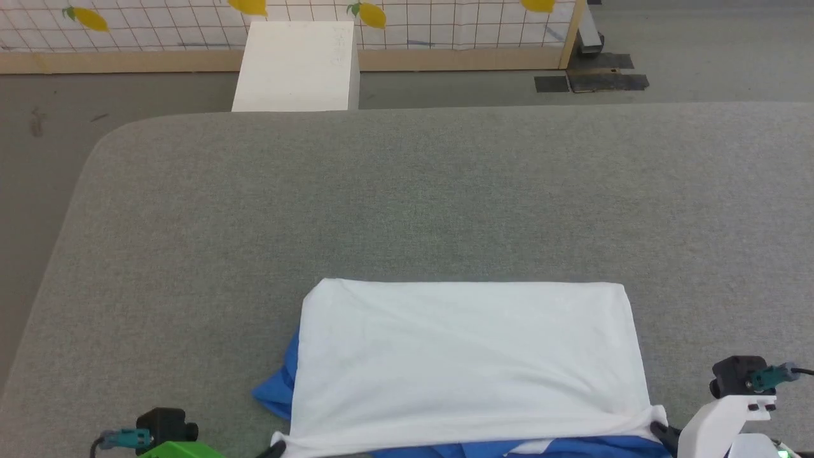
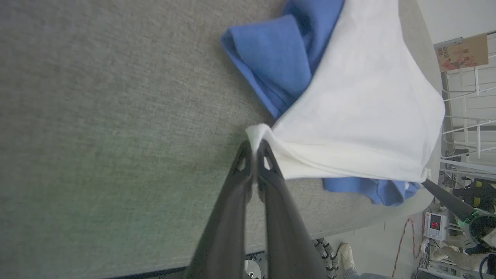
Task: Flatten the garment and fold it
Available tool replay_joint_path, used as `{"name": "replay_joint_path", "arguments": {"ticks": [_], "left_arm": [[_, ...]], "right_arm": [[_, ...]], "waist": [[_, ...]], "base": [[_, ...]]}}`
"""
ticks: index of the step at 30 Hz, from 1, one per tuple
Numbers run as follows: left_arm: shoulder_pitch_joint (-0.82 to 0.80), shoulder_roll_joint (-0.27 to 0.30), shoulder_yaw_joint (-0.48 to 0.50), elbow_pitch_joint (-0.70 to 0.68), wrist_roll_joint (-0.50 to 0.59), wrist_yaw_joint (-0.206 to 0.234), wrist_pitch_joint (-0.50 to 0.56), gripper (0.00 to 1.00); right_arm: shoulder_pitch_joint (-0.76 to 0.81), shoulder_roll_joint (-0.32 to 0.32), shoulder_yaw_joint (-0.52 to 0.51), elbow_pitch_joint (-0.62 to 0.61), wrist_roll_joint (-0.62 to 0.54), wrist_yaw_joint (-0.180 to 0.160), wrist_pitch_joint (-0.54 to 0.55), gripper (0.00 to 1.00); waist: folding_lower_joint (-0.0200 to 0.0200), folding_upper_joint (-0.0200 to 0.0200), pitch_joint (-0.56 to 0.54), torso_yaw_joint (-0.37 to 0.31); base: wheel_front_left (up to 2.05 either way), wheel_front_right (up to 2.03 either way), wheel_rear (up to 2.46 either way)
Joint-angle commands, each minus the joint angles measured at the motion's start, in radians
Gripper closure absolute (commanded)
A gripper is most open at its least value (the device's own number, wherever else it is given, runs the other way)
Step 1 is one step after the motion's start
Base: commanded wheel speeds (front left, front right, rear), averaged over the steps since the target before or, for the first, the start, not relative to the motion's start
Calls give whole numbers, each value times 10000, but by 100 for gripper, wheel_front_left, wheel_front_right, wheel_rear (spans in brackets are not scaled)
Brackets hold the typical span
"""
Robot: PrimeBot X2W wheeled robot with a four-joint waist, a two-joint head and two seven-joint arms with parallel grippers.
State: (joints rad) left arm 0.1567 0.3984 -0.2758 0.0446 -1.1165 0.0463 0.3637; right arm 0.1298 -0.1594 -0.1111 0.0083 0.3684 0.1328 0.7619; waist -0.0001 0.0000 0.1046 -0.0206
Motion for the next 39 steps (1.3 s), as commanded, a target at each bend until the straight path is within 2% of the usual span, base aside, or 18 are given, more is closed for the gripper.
{"name": "replay_joint_path", "arguments": {"ticks": [1, 2, 3, 4, 9, 10, 13, 18, 22, 25, 28, 33, 39], "left_arm": [[5, 197, 19, 222, 266, 160, -51, 100], [-55, 183, 16, 322, 351, 206, -128, 89], [-106, 189, 7, 386, 420, 233, -168, 20], [-154, 221, -2, 451, 513, 286, -202, 0], [-270, 606, 16, 414, 859, 649, -55, 0], [-262, 933, 163, 143, 1043, 958, 12, 0], [-296, 1072, 447, -375, 1185, 1141, -294, 0], [-728, 1118, 1028, -1350, 2000, 1166, -1894, 0], [-1269, 1181, 1317, -1540, 3234, 1020, -3787, 0], [-1638, 1022, 1396, -1471, 3960, 916, -5157, 0], [-2023, 824, 1328, -1415, 4699, 698, -6010, 0], [-2587, 210, 1553, -1478, 5939, 362, -6244, 0], [-2749, -742, 2182, -1655, 7005, -342, -6251, 0]], "right_arm": [[140, -151, -2, 125, -98, -21, -39, 100], [149, -213, 76, 173, -126, -21, -70, 100], [148, -230, 117, 187, -107, -21, -115, 64], [152, -261, 151, 179, -91, -21, -163, 0], [280, -491, 74, -215, 144, -21, 3, 0], [509, -680, -277, -825, 487, -21, 421, 0], [682, -833, -783, -1570, 892, -21, 942, 0], [377, -982, -1787, -2657, 1426, -21, 1664, 0], [-307, -1129, -2063, -2890, 1628, -21, 1994, 0], [-853, -1419, -1556, -2526, 1621, -21, 2044, 0], [-1370, -1776, -611, -1697, 1526, -21, 1835, 0], [-1978, -1979, 691, -221, 1565, -21, 1629, 0], [-2417, -1994, 1896, 861, 2065, -21, 1525, 0]], "waist": [[1, 0, -61, 10], [1, 0, -90, 12], [1, 0, -129, 11], [1, 0, -186, 7], [1, 0, -462, 29], [1, 0, -679, 65], [1, 0, -813, 85], [1, 0, -867, 147], [1, 0, -699, 183], [1, 0, -489, 180], [1, 0, -218, 232], [1, 0, 221, 469], [1, 0, 629, 666]], "base": [[0, 0, 0], [0, 0, 0], [0, 0, 0], [0, 0, 0], [0, 0, 0], [0, 0, 0], [0, 0, 0], [0, 0, 0], [0, 0, 0], [0, 0, 0], [0, 0, 0], [0, 0, 0], [0, 0, 0]]}}
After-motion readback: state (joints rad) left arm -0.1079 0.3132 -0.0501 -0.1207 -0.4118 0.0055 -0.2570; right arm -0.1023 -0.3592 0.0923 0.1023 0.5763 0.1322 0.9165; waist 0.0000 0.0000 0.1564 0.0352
